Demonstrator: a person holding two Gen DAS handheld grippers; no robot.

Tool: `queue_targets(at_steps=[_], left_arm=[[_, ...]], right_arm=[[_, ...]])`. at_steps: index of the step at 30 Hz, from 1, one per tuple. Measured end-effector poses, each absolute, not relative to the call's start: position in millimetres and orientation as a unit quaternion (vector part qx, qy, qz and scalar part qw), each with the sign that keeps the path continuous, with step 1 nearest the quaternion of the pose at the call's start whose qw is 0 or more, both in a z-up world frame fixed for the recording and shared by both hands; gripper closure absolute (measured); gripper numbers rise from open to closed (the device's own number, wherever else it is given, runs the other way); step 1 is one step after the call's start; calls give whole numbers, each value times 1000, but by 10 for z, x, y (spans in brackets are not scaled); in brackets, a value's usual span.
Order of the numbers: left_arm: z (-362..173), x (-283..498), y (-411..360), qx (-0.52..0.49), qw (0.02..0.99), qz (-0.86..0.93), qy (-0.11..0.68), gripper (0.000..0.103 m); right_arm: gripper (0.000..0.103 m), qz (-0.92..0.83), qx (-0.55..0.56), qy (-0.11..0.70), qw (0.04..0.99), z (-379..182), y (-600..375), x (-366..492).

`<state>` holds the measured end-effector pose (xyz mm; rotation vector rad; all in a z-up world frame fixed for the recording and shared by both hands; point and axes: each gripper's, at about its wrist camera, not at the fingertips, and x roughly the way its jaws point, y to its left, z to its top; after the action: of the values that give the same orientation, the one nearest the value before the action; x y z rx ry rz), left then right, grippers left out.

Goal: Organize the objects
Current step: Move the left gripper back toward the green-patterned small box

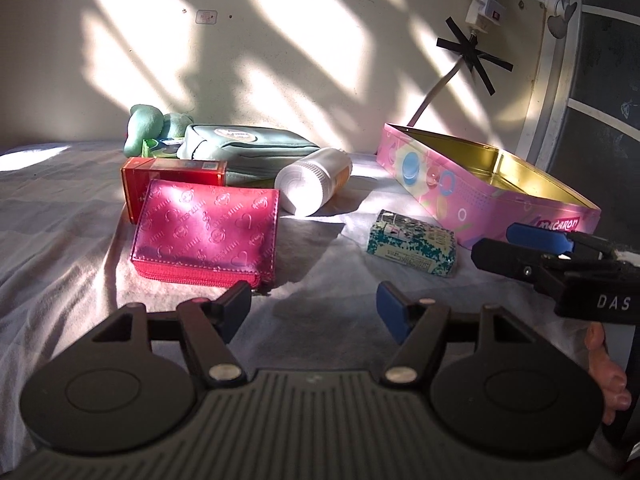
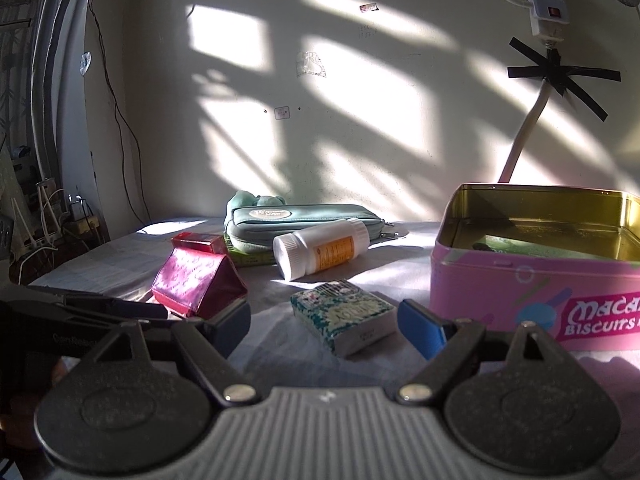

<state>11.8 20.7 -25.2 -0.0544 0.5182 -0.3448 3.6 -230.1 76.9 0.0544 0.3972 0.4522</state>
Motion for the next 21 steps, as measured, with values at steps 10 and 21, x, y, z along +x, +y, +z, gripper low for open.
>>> queue_targets(at_steps=[10, 21], left_arm=[[-270, 158, 225, -35, 949, -161, 268, 32], [-302, 246, 332, -66, 945, -128, 293, 32]], right_arm=[[19, 229, -6, 239, 944, 704, -2149, 155], [27, 241, -75, 283, 925, 639, -1820, 394]])
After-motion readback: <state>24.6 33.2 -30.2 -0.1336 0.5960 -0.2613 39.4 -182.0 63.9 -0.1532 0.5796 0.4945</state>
